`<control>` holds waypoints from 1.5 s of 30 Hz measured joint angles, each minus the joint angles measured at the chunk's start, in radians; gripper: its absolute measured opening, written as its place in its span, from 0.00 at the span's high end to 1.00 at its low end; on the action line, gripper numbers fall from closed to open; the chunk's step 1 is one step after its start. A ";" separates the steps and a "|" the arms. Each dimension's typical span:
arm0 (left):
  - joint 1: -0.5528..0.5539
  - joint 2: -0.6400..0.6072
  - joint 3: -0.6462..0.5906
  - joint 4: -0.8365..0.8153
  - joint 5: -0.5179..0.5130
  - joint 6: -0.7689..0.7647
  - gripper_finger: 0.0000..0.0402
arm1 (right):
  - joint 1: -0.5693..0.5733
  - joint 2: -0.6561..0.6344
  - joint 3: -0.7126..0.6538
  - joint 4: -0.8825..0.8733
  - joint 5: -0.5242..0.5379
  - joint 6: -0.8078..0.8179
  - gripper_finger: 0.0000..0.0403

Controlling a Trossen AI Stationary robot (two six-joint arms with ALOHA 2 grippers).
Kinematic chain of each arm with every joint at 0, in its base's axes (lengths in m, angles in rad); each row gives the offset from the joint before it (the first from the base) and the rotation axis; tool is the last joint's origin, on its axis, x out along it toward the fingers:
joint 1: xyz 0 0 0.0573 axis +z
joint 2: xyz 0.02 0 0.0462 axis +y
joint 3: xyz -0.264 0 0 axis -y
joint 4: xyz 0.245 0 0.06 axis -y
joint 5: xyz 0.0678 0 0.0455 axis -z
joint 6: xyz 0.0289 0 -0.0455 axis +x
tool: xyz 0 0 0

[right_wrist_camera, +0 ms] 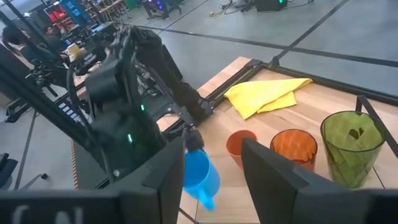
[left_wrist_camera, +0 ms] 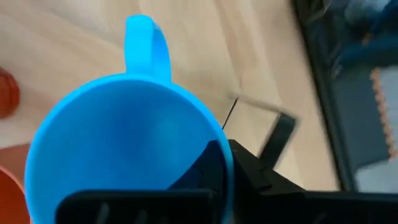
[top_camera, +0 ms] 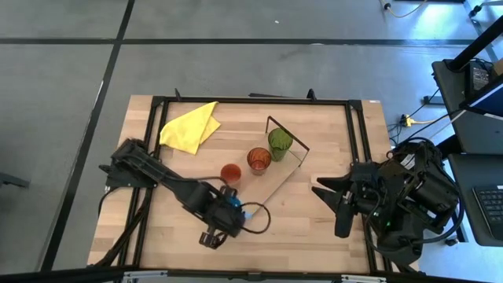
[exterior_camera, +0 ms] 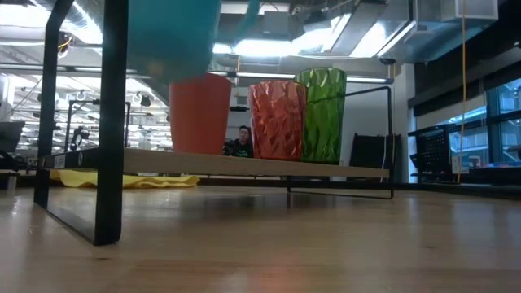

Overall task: Stack small to large cups/mugs on shelf
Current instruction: Put the blue mug on the shelf

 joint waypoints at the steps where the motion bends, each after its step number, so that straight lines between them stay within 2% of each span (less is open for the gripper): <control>1: 0.000 -0.025 -0.012 0.015 -0.015 -0.016 0.99 | 0.000 0.000 0.000 0.000 0.000 0.000 0.60; 6: 0.011 -0.147 -0.102 0.021 -0.057 -0.042 0.99 | 0.000 0.000 0.000 0.000 0.002 0.000 0.60; 14: 0.015 -0.290 -0.376 0.174 0.034 -0.035 0.99 | 0.000 0.000 0.000 0.005 0.002 0.000 0.60; 18: 0.015 -0.325 -0.466 0.260 0.058 -0.016 0.99 | 0.000 0.000 0.000 0.013 0.003 0.000 0.60; 29: 0.033 -0.328 -0.543 0.287 0.077 0.116 0.99 | 0.000 0.000 0.000 0.009 0.018 0.051 0.60; 45: 0.035 -0.345 -0.543 0.313 0.116 0.089 0.89 | -0.002 0.000 0.000 0.011 0.055 0.051 0.60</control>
